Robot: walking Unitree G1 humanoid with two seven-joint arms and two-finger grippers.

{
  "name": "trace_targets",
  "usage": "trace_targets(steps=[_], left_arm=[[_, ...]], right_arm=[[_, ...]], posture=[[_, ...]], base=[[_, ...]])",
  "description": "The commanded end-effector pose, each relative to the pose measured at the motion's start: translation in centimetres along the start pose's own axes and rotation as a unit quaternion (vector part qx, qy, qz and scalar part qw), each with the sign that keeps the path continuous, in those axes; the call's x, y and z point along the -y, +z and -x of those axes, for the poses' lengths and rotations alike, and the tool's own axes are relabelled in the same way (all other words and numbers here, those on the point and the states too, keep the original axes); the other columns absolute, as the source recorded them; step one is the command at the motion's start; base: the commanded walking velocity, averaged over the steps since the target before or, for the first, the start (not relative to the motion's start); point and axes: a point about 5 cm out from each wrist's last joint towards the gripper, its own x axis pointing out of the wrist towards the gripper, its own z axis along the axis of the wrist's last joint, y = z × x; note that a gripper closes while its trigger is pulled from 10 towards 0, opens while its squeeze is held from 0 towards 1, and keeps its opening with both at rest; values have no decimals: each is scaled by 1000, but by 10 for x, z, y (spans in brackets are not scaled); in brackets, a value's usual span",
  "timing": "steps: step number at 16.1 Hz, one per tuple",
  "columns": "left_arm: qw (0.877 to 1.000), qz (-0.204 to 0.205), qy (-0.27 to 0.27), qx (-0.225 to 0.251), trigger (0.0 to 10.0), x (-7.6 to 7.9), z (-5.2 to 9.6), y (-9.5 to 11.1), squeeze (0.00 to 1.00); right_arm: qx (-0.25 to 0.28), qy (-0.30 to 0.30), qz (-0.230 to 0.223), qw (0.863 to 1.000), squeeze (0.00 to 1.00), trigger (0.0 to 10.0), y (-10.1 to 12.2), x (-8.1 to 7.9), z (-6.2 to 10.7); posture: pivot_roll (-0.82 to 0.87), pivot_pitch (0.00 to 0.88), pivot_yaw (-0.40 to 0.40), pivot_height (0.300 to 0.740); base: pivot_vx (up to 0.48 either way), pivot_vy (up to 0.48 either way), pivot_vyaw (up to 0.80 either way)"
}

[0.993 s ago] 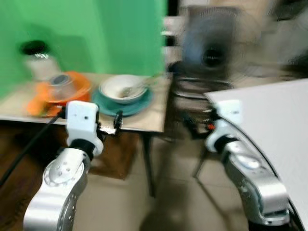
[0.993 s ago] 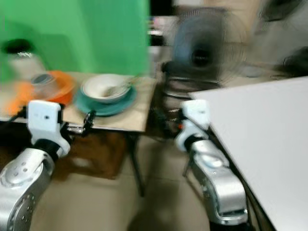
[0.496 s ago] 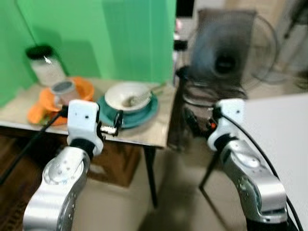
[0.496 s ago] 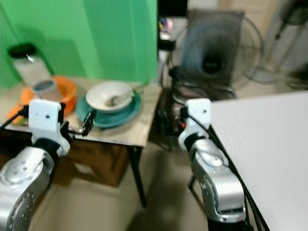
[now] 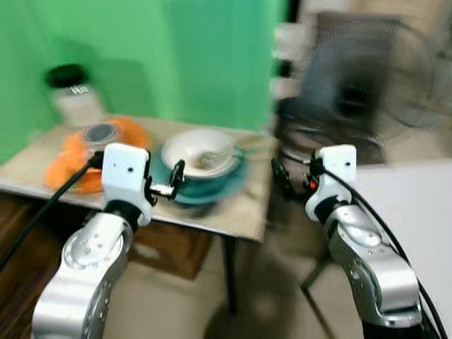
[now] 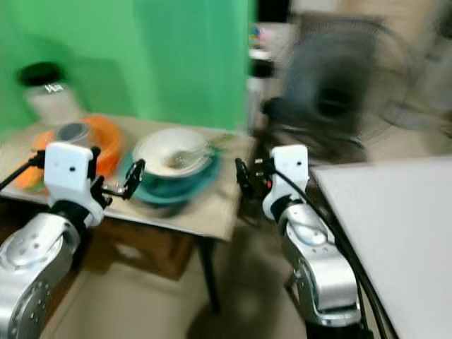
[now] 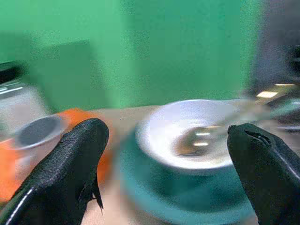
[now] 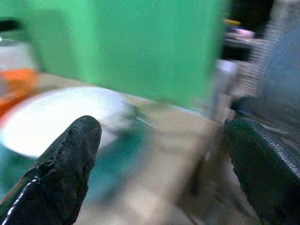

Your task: Setting the table

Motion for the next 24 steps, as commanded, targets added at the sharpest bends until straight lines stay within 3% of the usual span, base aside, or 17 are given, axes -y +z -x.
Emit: trace_targets(steps=[1,3,16,19,20,21,24], left_arm=[[1000,-3,12,-7,10000,-6,2,-1,0],[1000,-3,10,-9,10000,-6,3,-2,0],[1000,-1,-13,-18,10000,4,5,-6,0],[999,-9,-31,-18,10000,9,6,-6,0],[999,-10,-39,-19,10000,10,5,-6,0],[999,-11,-45,-16,10000,10,5,-5,0],[998,-20,-64,-13,10000,8,4,-3,0]], right_arm=[[11,20,-8,1000,0,10000,3,-11,-2],[20,6,-30,999,0,10000,6,-7,-3],[22,3,-14,1000,0,10000,9,-2,-3],[32,20,-11,999,0,10000,16,-2,-8],[41,51,5,998,0,10000,21,-4,-12],[41,66,25,997,1000,10000,25,-2,-15],[35,111,91,989,1000,10000,37,13,-29]], posture=[[-3,0,41,740],[-7,0,41,740],[-18,14,27,740],[-18,12,25,740],[-18,12,25,740],[-17,11,23,740],[-17,8,21,740]], base=[[319,0,800],[322,0,0],[319,0,0],[0,0,0],[0,0,0],[0,0,0],[0,0,0]])
